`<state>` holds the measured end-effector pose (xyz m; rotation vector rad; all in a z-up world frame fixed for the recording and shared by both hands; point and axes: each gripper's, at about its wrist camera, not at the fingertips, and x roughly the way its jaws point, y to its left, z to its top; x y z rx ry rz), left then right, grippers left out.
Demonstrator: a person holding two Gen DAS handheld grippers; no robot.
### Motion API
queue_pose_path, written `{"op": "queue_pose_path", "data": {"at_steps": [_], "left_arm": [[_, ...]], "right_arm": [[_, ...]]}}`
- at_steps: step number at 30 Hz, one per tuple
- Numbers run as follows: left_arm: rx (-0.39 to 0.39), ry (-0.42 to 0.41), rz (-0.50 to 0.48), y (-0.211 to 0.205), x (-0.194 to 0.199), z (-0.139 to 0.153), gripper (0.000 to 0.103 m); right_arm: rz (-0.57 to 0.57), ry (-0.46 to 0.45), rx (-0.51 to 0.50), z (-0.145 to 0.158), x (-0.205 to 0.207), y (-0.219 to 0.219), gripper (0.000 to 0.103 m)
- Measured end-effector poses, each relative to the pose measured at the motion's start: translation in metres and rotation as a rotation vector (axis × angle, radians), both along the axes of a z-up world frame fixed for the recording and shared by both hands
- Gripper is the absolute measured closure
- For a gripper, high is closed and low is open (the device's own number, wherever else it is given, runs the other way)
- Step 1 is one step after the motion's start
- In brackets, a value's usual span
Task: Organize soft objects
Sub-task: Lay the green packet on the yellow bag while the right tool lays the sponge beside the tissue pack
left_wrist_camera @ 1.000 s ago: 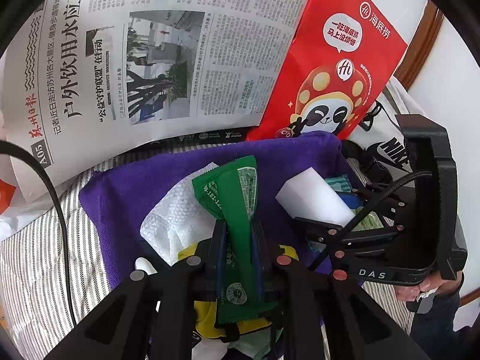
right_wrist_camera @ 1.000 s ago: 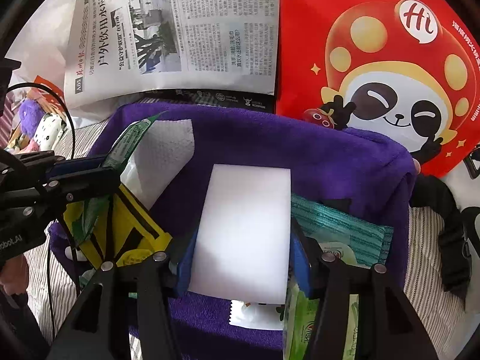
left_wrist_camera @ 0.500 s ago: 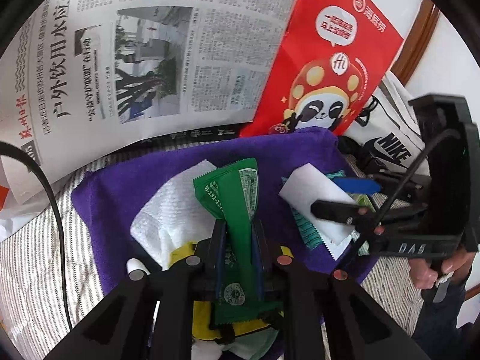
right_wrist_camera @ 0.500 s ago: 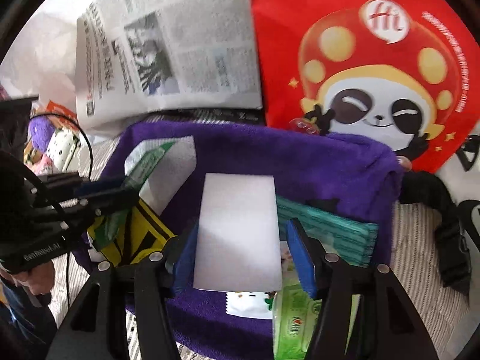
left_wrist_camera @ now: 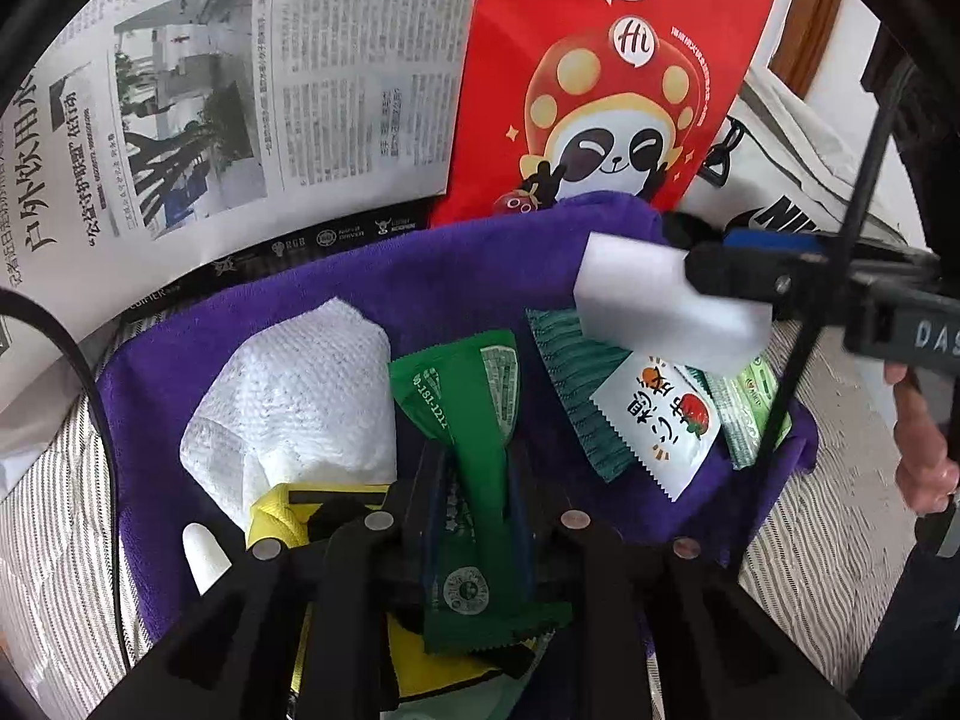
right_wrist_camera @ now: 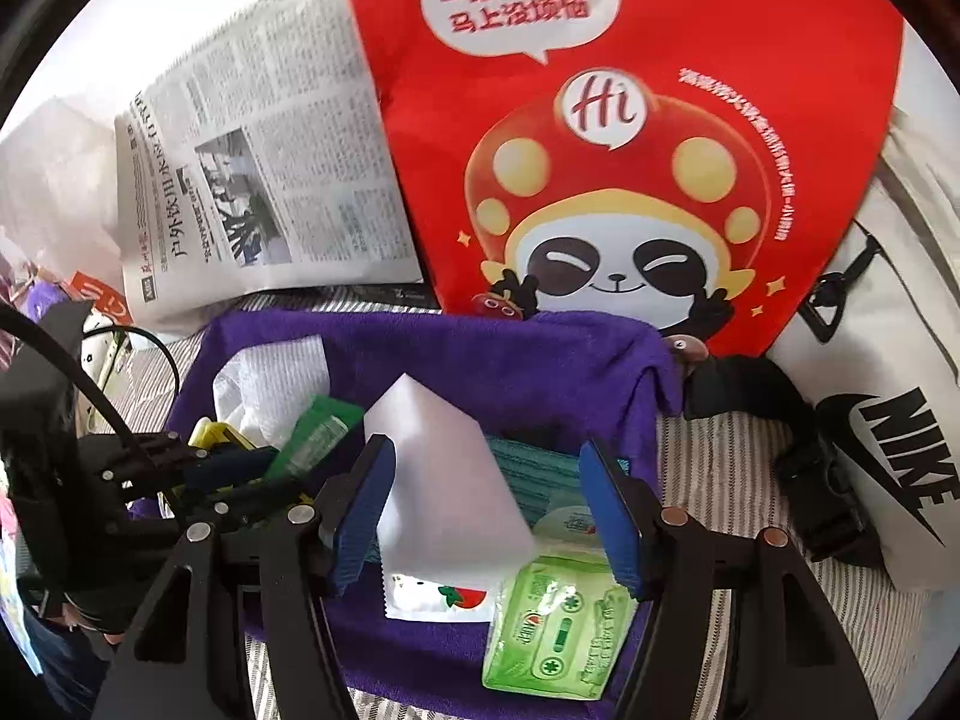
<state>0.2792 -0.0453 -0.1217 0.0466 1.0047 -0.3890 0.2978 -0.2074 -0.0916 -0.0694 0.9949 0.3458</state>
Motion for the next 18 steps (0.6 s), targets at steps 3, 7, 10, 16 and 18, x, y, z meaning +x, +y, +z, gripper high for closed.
{"op": "queue_pose_path", "data": {"at_steps": [3,7,10,16,18], "left_arm": [[0.014,-0.002,0.005,-0.0002,0.0006,-0.0033,0.078],[0.014,0.0,0.001,-0.0004,0.0002,-0.0044,0.073],[0.025,0.002,0.007,-0.0014,0.001,-0.0066,0.069],[0.029,0.01,0.01,0.0052,-0.0014,-0.0011,0.063],[0.034,0.01,0.013,0.0076,-0.0023,0.0025,0.06]], "right_arm": [[-0.01,-0.005,0.012,0.0042,-0.0007,-0.0052,0.04],[-0.006,0.0,0.021,0.0041,0.0012,-0.0016,0.04],[-0.001,-0.005,0.027,0.0041,0.0006,0.0006,0.04],[-0.001,-0.005,0.024,0.0052,0.0006,-0.0008,0.04],[-0.003,-0.011,0.024,0.0073,0.0001,-0.0025,0.04]]}}
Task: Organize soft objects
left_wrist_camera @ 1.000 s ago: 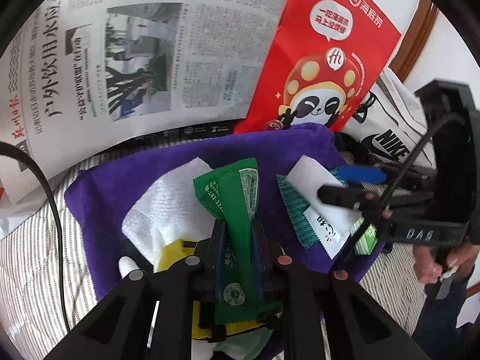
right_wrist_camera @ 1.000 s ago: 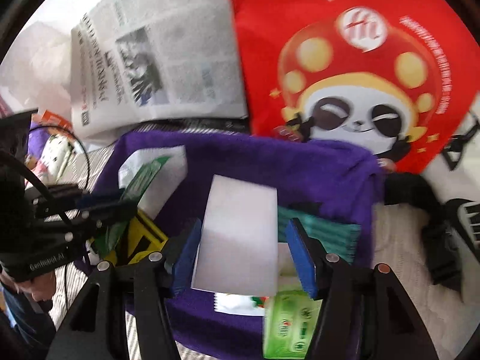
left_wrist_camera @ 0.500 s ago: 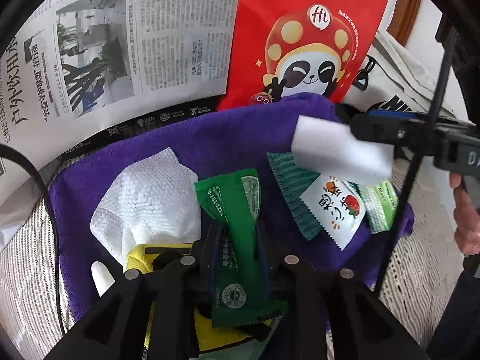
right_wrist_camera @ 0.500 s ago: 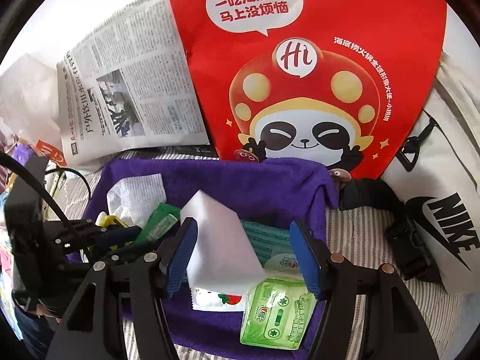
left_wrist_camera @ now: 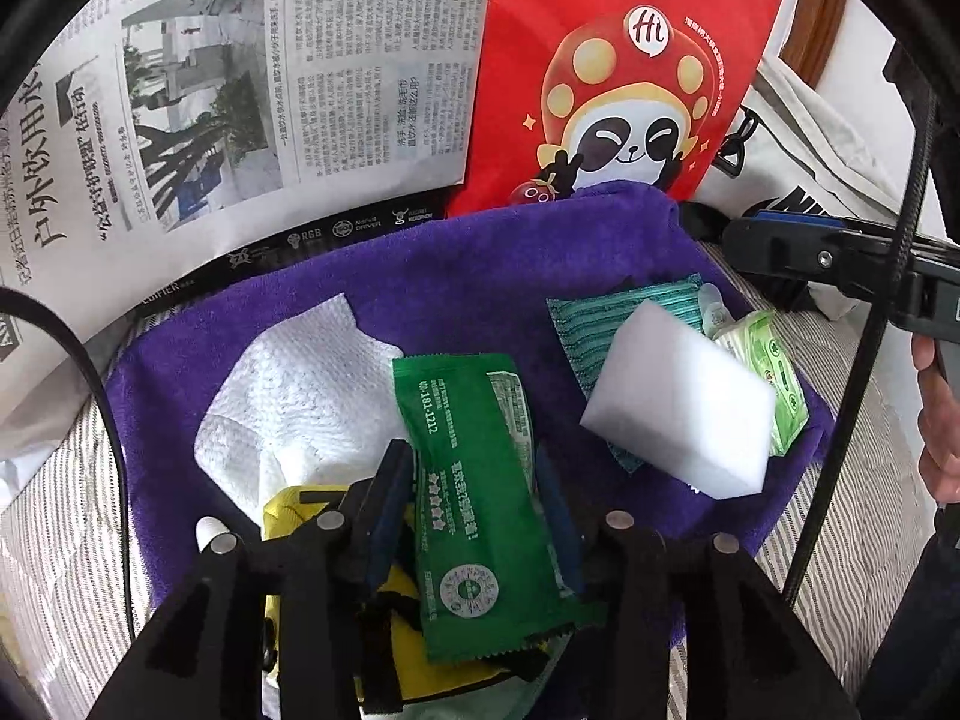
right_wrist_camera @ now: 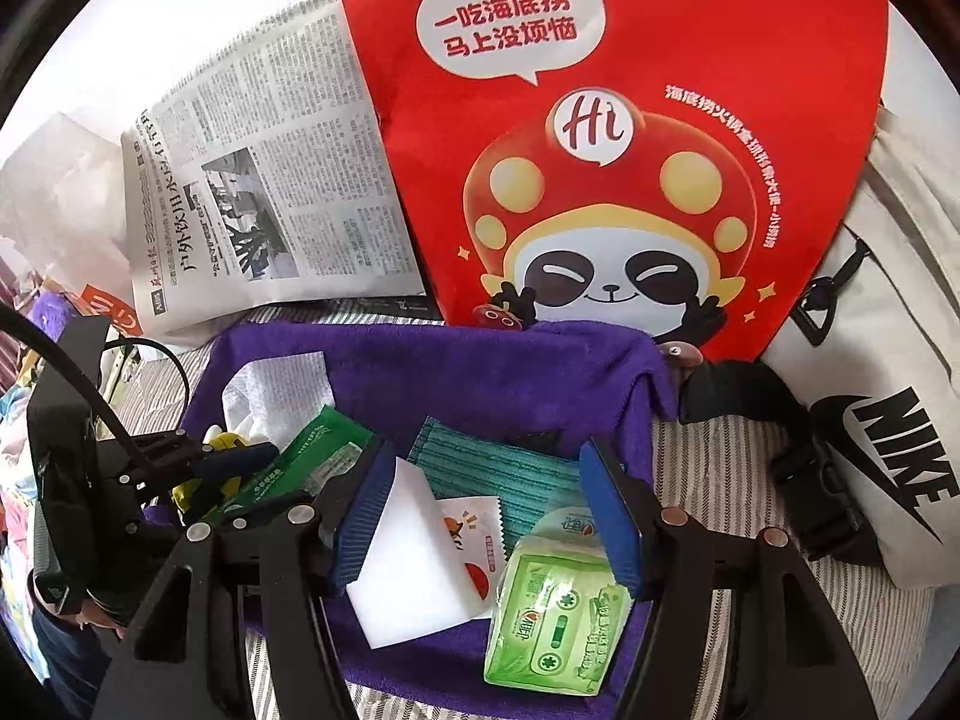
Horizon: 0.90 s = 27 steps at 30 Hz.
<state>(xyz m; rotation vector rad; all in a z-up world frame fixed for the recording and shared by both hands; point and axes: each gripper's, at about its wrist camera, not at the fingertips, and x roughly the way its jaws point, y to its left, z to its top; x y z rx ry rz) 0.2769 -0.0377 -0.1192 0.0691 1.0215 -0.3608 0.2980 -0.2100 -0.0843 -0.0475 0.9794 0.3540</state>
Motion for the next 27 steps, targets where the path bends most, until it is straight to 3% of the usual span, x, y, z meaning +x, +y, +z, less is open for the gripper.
{"op": "queue_pose_path", "data": {"at_steps": [3,8,16,24,27], "left_arm": [[0.028,-0.001,0.011,0.002,-0.001,0.006,0.041],[0.046,-0.015,0.047,0.007,-0.005,0.021,0.039],[0.095,-0.049,0.093,0.019,-0.038,0.05,0.024],[0.091,-0.102,0.176,0.029,-0.095,0.079,0.013],[0.107,-0.115,0.203,0.026,-0.119,0.084,0.01]], "right_arm": [[-0.005,0.001,0.009,0.003,0.0,-0.004,0.04],[-0.03,-0.012,0.018,0.014,-0.004,-0.012,0.039],[-0.054,-0.011,0.001,0.012,-0.043,-0.017,0.03],[-0.082,-0.022,-0.005,0.026,-0.099,-0.008,0.007],[-0.089,-0.037,-0.034,0.034,-0.124,-0.001,0.006]]}}
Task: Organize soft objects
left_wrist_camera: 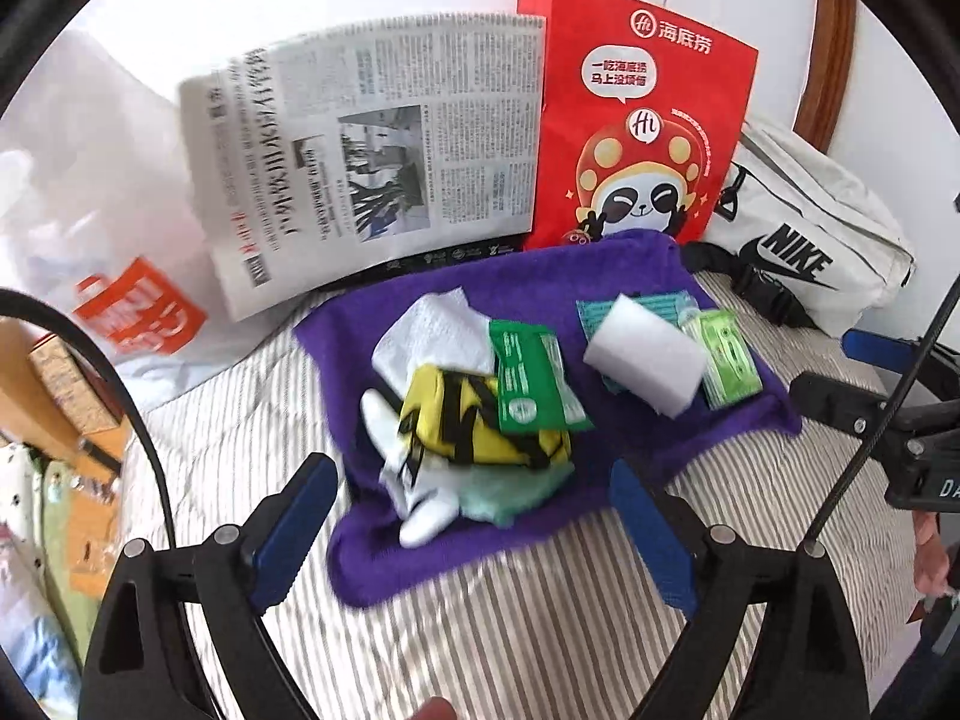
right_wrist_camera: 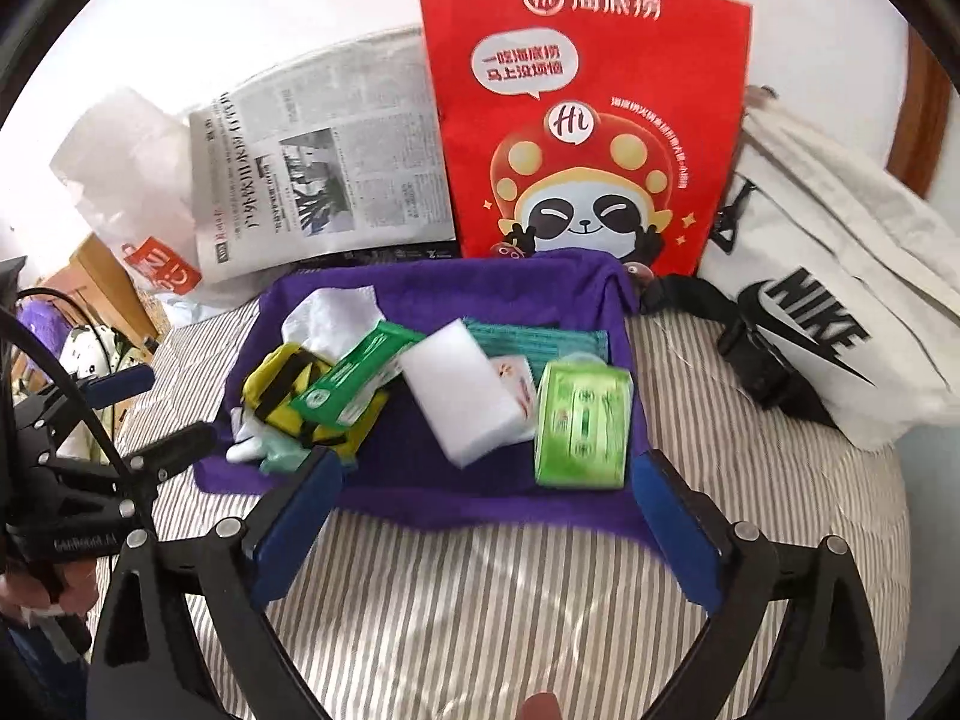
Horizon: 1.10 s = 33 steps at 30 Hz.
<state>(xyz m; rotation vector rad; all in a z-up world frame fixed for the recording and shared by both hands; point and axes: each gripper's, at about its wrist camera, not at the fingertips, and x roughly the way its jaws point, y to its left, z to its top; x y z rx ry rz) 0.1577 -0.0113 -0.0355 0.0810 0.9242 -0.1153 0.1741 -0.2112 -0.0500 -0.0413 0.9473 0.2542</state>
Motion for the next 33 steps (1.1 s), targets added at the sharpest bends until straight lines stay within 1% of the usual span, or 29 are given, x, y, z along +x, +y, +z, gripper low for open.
{"op": "queue_pose_path", "data": {"at_steps": [2,4,6,8,12,13,14,16,18,19,21,26,33], "left_arm": [[-0.031,0.0,0.005,0.0,-0.014,0.002,0.01],[-0.066,-0.002,0.017,0.001,-0.029,0.005,0.01],[-0.067,-0.002,0.027,0.0,-0.039,0.006,0.01],[-0.046,-0.019,0.05,0.0,-0.048,0.008,0.01],[0.039,-0.088,0.093,-0.006,-0.071,0.018,0.01],[0.045,-0.096,0.103,-0.007,-0.075,0.019,0.01],[0.036,-0.098,0.109,-0.007,-0.079,0.02,0.01],[-0.012,-0.103,0.114,-0.006,-0.088,0.024,0.01],[-0.029,-0.105,0.132,-0.004,-0.095,0.025,0.01],[-0.029,-0.108,0.142,-0.004,-0.099,0.025,0.01],[-0.025,-0.113,0.156,-0.002,-0.106,0.026,0.01],[-0.056,-0.108,0.168,0.002,-0.115,0.027,0.01],[-0.05,-0.103,0.172,0.0,-0.12,0.024,0.01]], "right_arm": [[-0.023,-0.008,0.015,0.004,-0.013,0.001,0.006],[-0.019,-0.002,0.038,0.006,-0.026,0.003,0.006],[-0.028,-0.004,0.034,0.007,-0.036,0.005,0.006],[-0.034,-0.003,0.022,0.008,-0.045,0.007,0.006],[-0.053,0.012,0.017,0.011,-0.065,0.005,0.006],[-0.055,0.014,0.004,0.011,-0.069,0.005,0.006],[-0.057,0.015,-0.009,0.011,-0.074,0.005,0.006],[-0.068,0.017,-0.033,0.01,-0.081,0.004,0.006],[-0.083,0.009,-0.065,0.011,-0.088,0.003,0.006],[-0.091,-0.007,-0.077,0.012,-0.092,0.003,0.006],[-0.095,-0.01,-0.074,0.014,-0.097,0.001,0.006],[-0.1,-0.015,-0.064,0.015,-0.102,-0.002,0.006],[-0.11,-0.017,-0.052,0.014,-0.106,-0.006,0.006]]}}
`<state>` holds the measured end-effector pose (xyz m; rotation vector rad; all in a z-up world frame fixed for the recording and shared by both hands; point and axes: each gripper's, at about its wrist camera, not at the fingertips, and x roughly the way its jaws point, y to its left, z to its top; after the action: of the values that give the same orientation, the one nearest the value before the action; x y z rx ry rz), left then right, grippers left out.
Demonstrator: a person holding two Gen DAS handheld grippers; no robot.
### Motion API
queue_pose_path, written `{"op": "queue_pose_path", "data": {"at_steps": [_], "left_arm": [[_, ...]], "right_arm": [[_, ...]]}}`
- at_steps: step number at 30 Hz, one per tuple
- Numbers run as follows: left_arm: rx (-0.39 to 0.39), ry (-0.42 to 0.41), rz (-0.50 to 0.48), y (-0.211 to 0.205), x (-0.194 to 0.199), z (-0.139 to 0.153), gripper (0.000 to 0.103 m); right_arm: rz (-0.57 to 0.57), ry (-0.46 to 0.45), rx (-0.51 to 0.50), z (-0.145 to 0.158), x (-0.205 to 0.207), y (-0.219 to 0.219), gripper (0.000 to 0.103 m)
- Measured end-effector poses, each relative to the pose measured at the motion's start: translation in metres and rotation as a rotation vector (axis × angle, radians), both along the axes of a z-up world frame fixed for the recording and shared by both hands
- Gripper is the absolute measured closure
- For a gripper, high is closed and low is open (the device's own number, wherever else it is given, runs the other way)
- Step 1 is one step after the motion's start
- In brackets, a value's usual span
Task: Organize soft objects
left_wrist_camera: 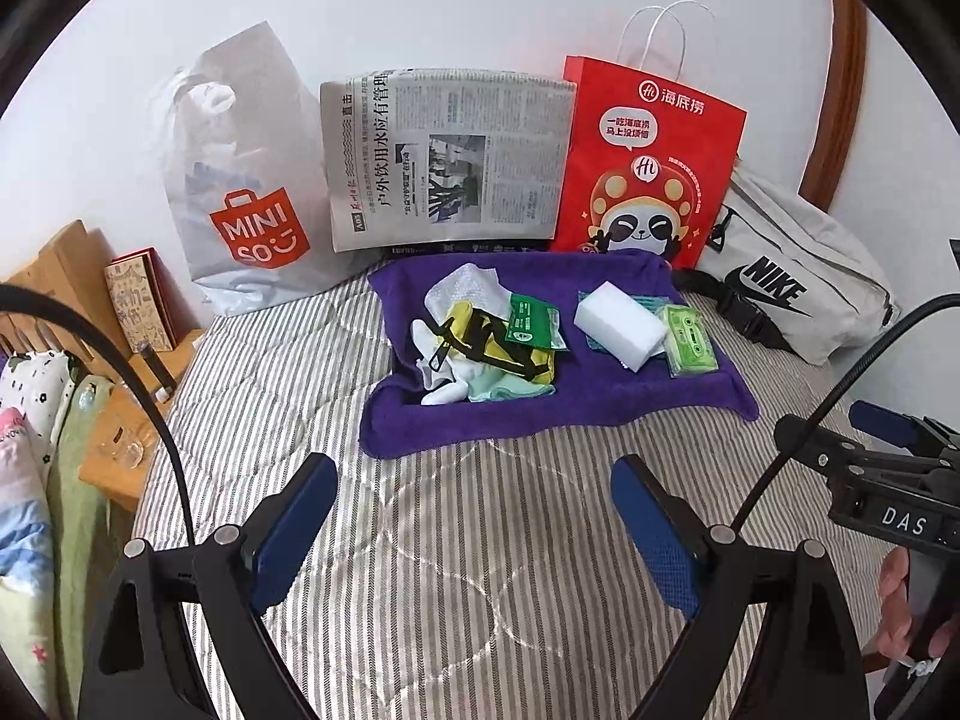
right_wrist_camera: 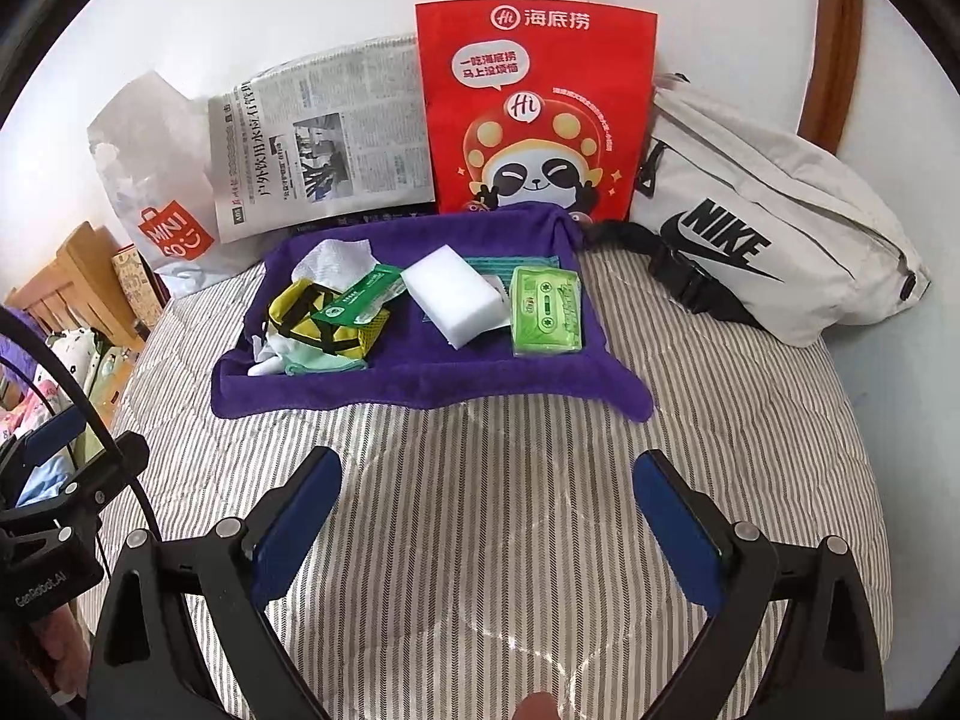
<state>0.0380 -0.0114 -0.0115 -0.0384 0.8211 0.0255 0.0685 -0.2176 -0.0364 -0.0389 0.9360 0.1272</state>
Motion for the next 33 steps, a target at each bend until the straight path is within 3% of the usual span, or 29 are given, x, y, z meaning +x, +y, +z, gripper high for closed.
{"op": "queue_pose_path", "data": {"at_steps": [33], "left_arm": [[0.023,0.033,-0.019,-0.011,-0.001,-0.007,0.01]], "right_arm": [[0.008,-0.014,0.014,-0.002,-0.01,-0.005,0.006]]}}
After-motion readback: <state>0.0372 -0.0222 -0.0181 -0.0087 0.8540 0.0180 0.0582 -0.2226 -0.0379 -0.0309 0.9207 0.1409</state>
